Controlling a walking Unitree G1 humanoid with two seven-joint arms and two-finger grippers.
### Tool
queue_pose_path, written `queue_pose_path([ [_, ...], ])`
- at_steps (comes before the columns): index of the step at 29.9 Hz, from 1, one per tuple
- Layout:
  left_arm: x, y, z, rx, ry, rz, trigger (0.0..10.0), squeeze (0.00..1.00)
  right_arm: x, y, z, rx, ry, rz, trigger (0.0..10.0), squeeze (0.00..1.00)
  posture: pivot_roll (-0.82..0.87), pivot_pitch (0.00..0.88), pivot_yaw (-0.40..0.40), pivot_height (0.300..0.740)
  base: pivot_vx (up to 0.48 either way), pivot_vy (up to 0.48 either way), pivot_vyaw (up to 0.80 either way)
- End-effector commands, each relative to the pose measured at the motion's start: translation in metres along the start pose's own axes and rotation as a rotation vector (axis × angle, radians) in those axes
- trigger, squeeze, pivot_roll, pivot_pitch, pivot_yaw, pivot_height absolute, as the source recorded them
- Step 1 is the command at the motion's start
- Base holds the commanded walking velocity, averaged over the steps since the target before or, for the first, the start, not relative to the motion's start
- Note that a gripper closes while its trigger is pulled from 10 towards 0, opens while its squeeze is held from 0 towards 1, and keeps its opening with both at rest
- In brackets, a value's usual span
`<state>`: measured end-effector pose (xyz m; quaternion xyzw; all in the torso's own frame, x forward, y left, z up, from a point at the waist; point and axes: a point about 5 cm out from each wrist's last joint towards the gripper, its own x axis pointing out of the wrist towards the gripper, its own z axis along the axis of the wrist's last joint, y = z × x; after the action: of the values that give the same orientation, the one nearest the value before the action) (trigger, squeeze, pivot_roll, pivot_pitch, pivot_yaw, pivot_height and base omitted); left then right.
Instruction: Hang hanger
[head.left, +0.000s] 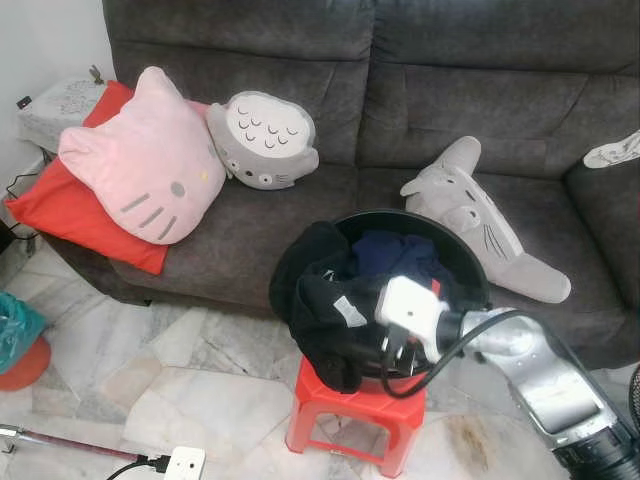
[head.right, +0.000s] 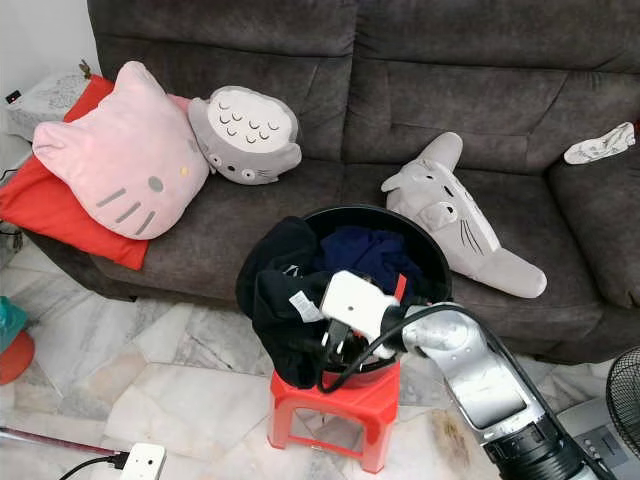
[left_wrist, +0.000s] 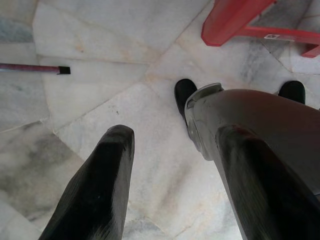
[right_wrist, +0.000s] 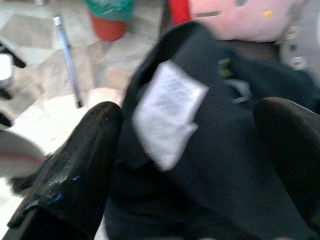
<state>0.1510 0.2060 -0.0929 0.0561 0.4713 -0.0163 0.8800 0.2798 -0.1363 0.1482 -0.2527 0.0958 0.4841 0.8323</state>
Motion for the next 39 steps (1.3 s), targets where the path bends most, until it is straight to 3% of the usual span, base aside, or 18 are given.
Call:
queue_pose_path([
  [1,-0.002,0.001,-0.008,0.024,0.034,0.000,10.0,0.00,-0.006,-0.006,0.012,-0.014,-0.055,-0.039,10.0,0.80,-0.11,0.094,0.026,0.740,0.000,0.000,0.00],
  [2,-0.002,0.001,-0.008,0.024,0.034,0.000,10.0,0.00,-0.007,-0.007,0.012,-0.012,-0.061,-0.046,10.0,0.00,-0.11,0.094,0.026,0.740,0.000,0.000,0.00],
  [8,-0.002,0.002,-0.008,0.023,0.033,0.000,10.0,0.00,-0.024,-0.007,0.024,0.095,-0.197,-0.054,10.0,0.00,-0.11,0.093,0.026,0.740,0.000,0.000,0.00],
  [12,-0.002,0.002,-0.008,0.023,0.033,0.000,10.0,0.00,-0.032,-0.010,0.025,0.133,-0.231,-0.086,10.0,0.00,-0.11,0.093,0.026,0.740,0.000,0.000,0.00],
  [14,-0.002,0.002,-0.008,0.025,0.035,0.000,10.0,0.00,-0.050,-0.015,0.023,0.183,-0.293,-0.140,10.0,0.00,-0.11,0.093,0.028,0.740,0.000,0.000,0.00],
  [15,-0.002,0.002,-0.008,0.025,0.035,0.000,10.0,0.00,-0.050,-0.015,0.023,0.183,-0.293,-0.140,10.0,0.00,-0.11,0.093,0.028,0.740,0.000,0.000,0.00],
  [16,-0.002,0.002,-0.008,0.026,0.036,-0.001,10.0,0.00,-0.063,-0.019,0.015,0.229,-0.295,-0.183,10.0,0.00,-0.11,0.093,0.028,0.740,0.000,0.000,0.00],
  [17,-0.002,0.002,-0.008,0.027,0.036,-0.002,10.0,0.00,-0.076,-0.025,-0.003,0.265,-0.232,-0.231,10.0,0.00,-0.11,0.093,0.028,0.740,0.000,0.000,0.00],
  [19,-0.002,0.002,-0.007,0.028,0.036,-0.002,10.0,0.00,-0.082,-0.027,-0.012,0.273,-0.192,-0.247,10.0,0.00,-0.11,0.093,0.028,0.740,0.000,0.000,0.00],
  [20,-0.002,0.002,-0.007,0.028,0.035,-0.003,10.0,0.00,-0.095,-0.026,-0.033,0.268,-0.075,-0.247,10.0,0.00,-0.12,0.092,0.029,0.740,0.000,0.000,0.00],
  [25,-0.001,0.002,-0.007,0.030,0.034,-0.005,10.0,0.00,-0.120,-0.033,-0.064,0.291,0.078,-0.272,10.0,0.00,-0.12,0.092,0.032,0.740,0.000,0.000,0.00],
  [30,-0.001,0.002,-0.007,0.032,0.035,-0.005,10.0,0.00,-0.126,-0.043,-0.065,0.284,0.077,-0.280,10.0,0.00,-0.12,0.087,0.034,0.740,0.000,0.000,0.00],
  [35,-0.002,0.002,-0.008,0.017,0.041,-0.002,10.0,0.00,-0.107,-0.059,-0.049,0.260,-0.077,-0.352,10.0,0.00,-0.11,0.075,0.033,0.740,0.000,0.000,0.00],
  [39,-0.002,0.001,-0.010,0.019,0.056,-0.009,10.0,0.00,-0.099,-0.060,-0.046,0.257,-0.143,-0.338,10.0,0.00,-0.11,0.073,0.035,0.740,0.000,0.000,0.00],
])
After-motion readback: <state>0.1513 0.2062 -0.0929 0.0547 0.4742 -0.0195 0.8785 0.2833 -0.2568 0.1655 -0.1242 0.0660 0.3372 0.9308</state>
